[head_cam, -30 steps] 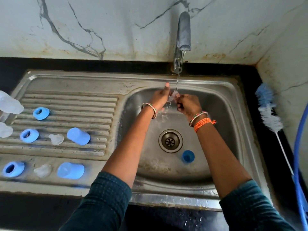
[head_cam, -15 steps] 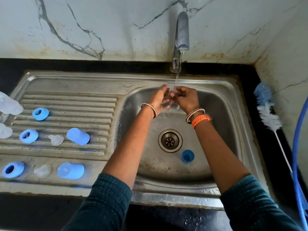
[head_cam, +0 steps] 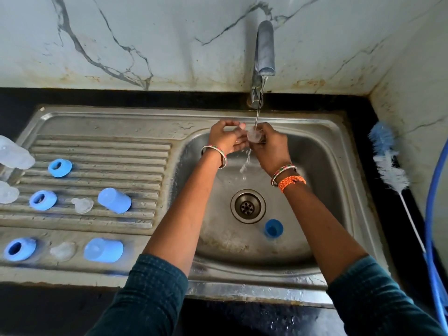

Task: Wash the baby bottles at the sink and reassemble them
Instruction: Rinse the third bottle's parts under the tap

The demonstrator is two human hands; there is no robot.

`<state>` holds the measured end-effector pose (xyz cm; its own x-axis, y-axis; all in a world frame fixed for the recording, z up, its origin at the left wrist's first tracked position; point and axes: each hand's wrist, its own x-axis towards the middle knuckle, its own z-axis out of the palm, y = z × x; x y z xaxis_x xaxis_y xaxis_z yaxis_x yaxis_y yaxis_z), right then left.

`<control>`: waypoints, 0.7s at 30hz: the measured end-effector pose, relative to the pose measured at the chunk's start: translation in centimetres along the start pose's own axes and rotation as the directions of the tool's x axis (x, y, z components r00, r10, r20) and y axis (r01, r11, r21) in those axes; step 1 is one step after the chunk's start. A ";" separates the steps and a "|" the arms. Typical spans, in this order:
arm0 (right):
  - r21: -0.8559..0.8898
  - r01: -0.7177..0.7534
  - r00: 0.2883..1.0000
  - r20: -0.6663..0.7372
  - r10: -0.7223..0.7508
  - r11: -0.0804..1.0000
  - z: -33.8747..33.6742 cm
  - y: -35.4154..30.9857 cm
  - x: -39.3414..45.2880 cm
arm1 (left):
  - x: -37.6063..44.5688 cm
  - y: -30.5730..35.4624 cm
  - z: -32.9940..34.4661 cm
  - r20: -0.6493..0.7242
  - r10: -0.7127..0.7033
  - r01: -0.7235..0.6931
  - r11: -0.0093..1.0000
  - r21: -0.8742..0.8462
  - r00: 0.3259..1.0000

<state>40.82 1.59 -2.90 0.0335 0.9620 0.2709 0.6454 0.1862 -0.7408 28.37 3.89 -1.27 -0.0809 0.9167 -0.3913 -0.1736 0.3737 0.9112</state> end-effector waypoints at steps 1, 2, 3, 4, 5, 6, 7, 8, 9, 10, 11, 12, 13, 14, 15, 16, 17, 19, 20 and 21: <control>0.017 0.004 0.999 -0.053 -0.003 1.000 0.1 0.0 -0.1 | 0.1 0.2 -0.2 -0.035 -0.030 0.028 0.998 -0.056 0.999; 0.027 -0.008 0.997 -0.081 0.010 1.000 0.3 0.0 -0.3 | 0.4 0.2 -0.4 -0.078 -0.048 0.043 0.997 -0.063 0.996; 0.034 -0.042 0.996 -0.072 0.044 0.999 0.8 0.2 -0.3 | 0.7 0.0 -0.7 -0.115 -0.059 0.056 0.998 -0.032 0.992; 0.020 -0.095 0.995 -0.021 0.095 0.995 1.3 0.6 -0.5 | 0.9 -0.3 -1.0 -0.128 -0.071 0.074 0.997 0.023 0.989; -0.017 -0.147 0.988 0.045 0.147 0.989 1.8 0.9 -0.7 | 0.9 -0.7 -1.2 -0.124 -0.092 0.102 0.992 0.077 0.988; -0.038 -0.177 0.980 0.084 0.180 0.983 2.1 1.2 -0.8 | 1.1 -1.1 -1.3 -0.112 -0.120 0.134 0.983 0.124 0.986; -0.028 -0.178 0.982 0.066 0.180 0.984 2.4 1.3 -0.9 | 1.1 -1.6 -1.4 -0.110 -0.141 0.157 0.975 0.157 0.984; -0.004 -0.142 0.990 0.001 0.142 0.990 2.6 1.0 -0.7 | 1.2 -1.9 -1.7 -0.120 -0.144 0.164 0.971 0.172 0.982; 0.016 -0.096 0.993 -0.070 0.097 0.995 2.6 0.5 -0.6 | 1.2 -2.0 -1.9 -0.135 -0.143 0.165 0.970 0.176 0.981; 0.026 -0.078 0.992 -0.094 0.080 0.997 2.9 0.4 -0.6 | 1.1 -2.2 -2.1 -0.150 -0.147 0.172 0.970 0.171 0.978; 0.011 -0.093 0.994 -0.062 0.094 0.996 3.2 0.4 -0.5 | 1.0 -2.3 -2.1 -0.154 -0.155 0.181 0.969 0.170 0.976; -0.060 -0.137 0.990 0.029 0.139 0.989 3.7 0.7 -0.7 | 1.0 -2.6 -2.1 -0.148 -0.163 0.189 0.966 0.179 0.975; -0.148 -0.175 0.973 0.124 0.194 0.973 4.0 1.0 -1.0 | 0.8 -2.9 -1.9 -0.132 -0.171 0.194 0.962 0.190 0.976; -0.181 -0.177 0.965 0.163 0.207 0.967 4.1 1.3 -1.3 | 0.6 -3.2 -1.7 -0.109 -0.183 0.201 0.959 0.198 0.977; -0.150 -0.164 0.974 0.129 0.184 0.975 4.2 1.2 -1.1 | 0.5 -3.2 -1.6 -0.088 -0.194 0.208 0.958 0.196 0.977; -0.065 -0.144 0.988 0.042 0.147 0.987 4.0 0.7 -1.0 | 0.4 -3.3 -1.6 -0.079 -0.204 0.215 0.960 0.180 0.976; -0.002 -0.120 0.992 -0.032 0.120 0.993 4.0 0.5 -0.8 | 0.4 -3.3 -1.6 -0.082 -0.209 0.220 0.963 0.158 0.974; -0.014 -0.192 0.981 0.036 0.192 0.981 4.0 0.2 -0.6 | 0.5 -3.5 -1.6 -0.105 -0.213 0.226 0.965 0.134 0.971; -0.069 -0.267 0.954 0.123 0.274 0.961 4.0 0.4 -0.9 | 0.4 -3.6 -1.4 -0.112 -0.218 0.231 0.964 0.130 0.970; -0.107 -0.311 0.931 0.167 0.325 0.945 4.0 0.7 -1.1 | 0.3 -3.6 -1.2 -0.109 -0.225 0.238 0.964 0.122 0.968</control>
<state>38.21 1.46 -6.21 0.1138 0.9893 -0.0909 0.6805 -0.1443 -0.7184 27.81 2.70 -4.81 -0.1461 0.7881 -0.5980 -0.0668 0.5953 0.8007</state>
